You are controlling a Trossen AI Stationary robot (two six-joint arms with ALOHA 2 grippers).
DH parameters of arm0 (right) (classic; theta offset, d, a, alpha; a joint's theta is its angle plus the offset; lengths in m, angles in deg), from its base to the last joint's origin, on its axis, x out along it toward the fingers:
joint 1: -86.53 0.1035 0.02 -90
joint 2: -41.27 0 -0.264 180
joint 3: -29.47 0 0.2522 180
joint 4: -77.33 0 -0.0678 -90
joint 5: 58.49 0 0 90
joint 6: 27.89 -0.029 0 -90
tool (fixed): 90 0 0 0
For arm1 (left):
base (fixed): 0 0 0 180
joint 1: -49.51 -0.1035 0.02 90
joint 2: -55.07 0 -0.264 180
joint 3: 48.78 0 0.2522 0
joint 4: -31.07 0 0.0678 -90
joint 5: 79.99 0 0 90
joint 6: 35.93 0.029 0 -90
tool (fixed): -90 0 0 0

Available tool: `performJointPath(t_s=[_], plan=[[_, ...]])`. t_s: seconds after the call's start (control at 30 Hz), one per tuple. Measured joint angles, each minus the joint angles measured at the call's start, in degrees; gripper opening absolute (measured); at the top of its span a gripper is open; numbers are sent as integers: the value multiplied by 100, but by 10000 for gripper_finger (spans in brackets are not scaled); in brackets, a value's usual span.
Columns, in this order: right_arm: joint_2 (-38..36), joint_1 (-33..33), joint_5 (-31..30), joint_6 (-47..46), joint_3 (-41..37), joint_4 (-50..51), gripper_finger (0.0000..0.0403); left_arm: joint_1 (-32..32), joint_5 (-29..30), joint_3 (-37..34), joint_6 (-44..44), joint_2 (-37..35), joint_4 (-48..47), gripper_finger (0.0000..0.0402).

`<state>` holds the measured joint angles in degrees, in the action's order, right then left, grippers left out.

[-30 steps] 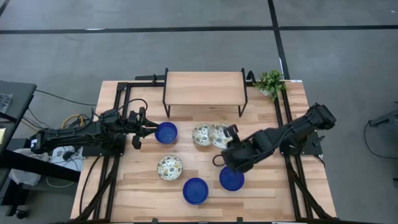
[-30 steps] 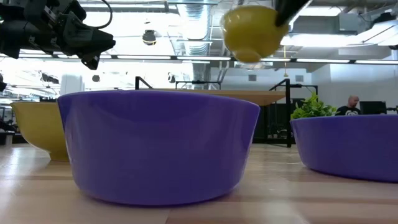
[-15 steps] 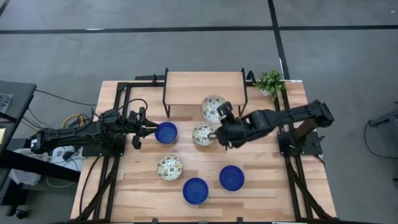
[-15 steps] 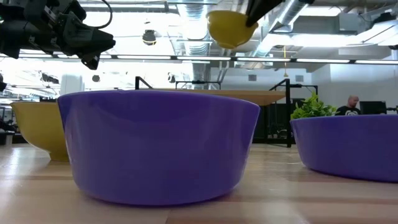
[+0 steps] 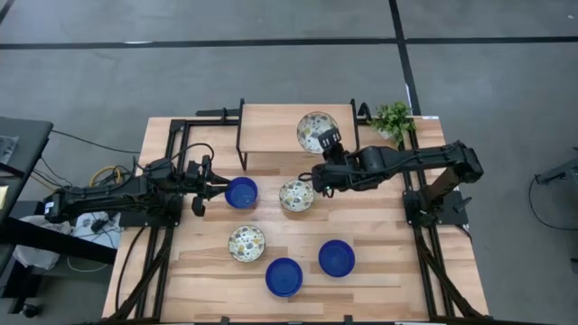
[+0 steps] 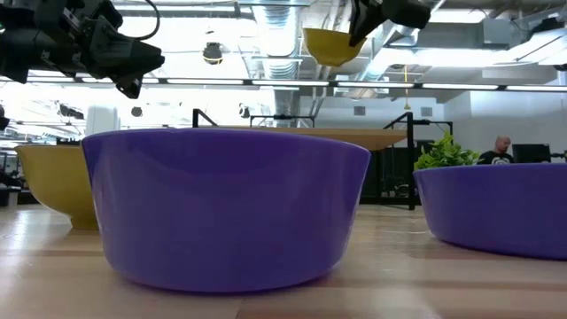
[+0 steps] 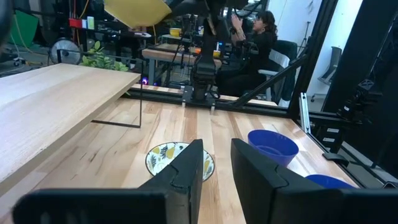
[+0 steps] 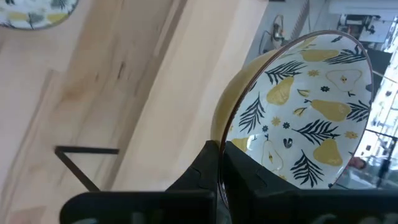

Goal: Pick & Place Mini bowls
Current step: Put the right white patterned bowl on the shelf

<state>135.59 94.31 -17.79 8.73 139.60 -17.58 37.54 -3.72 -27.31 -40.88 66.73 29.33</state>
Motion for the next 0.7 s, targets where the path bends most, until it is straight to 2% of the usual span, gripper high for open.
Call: performJointPath(t_s=[0.37,0.5,0.7], plan=[[0,7,-35,39,2,-7,0,1,-2,0,-2,-2,98,82],[0,-14,-15,564,2,-289,0,1,-2,0,-45,0,130,82],[0,-259,21,1186,2,-780,0,1,-2,0,-561,0,144,82]])
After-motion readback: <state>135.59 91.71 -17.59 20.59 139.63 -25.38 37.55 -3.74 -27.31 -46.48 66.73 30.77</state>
